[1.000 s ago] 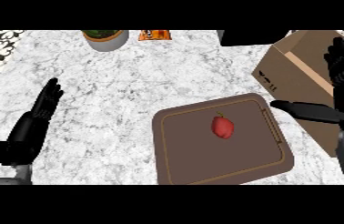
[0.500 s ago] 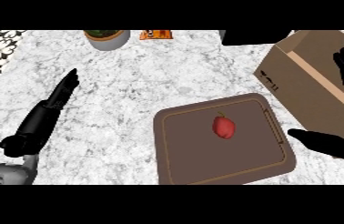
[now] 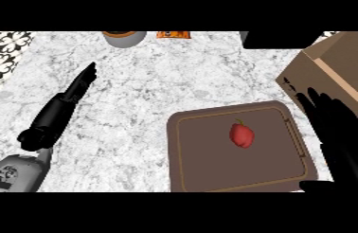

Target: Pick the bell pepper from the tray and place it in the cardboard box

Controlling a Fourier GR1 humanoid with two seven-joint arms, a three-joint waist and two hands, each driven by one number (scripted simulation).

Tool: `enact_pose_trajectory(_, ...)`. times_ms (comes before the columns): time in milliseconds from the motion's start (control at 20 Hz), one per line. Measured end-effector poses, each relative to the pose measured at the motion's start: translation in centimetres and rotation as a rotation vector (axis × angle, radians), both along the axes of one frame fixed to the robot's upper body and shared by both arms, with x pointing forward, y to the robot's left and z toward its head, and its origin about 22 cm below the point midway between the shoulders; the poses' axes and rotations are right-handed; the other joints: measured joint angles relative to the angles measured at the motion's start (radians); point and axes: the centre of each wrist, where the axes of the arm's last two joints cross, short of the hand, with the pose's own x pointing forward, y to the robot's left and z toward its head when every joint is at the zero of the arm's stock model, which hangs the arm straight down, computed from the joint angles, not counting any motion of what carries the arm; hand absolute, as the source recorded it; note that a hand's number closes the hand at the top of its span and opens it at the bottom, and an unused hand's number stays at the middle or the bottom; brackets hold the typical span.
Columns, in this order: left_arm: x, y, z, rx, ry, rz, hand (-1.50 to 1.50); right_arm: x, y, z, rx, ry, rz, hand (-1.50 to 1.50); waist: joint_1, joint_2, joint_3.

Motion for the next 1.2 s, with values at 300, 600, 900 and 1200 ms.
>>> enact_pose_trajectory(300,0.9,-1.0,0.3,-0.005,0.001,-0.036,0.0,0.8,4.6,-0.8,-0.104,0.152,-0.027,-1.5,0.033,0.006,0.001)
enact_pose_trajectory(600,1.2,-1.2,0.3,0.001,-0.002,-0.047,0.0,2.6,8.9,-2.7,-0.118,0.231,-0.029,-1.5,0.038,0.004,0.002)
enact_pose_trajectory(900,1.0,-1.1,-0.2,-0.003,0.002,-0.04,0.0,4.7,12.4,-4.2,-0.116,0.301,-0.061,-1.5,0.03,0.003,0.004)
enact_pose_trajectory(1200,0.9,-1.0,-0.5,0.0,0.002,-0.028,0.0,6.1,15.1,-6.0,-0.163,0.346,-0.098,-1.5,0.021,0.002,0.005)
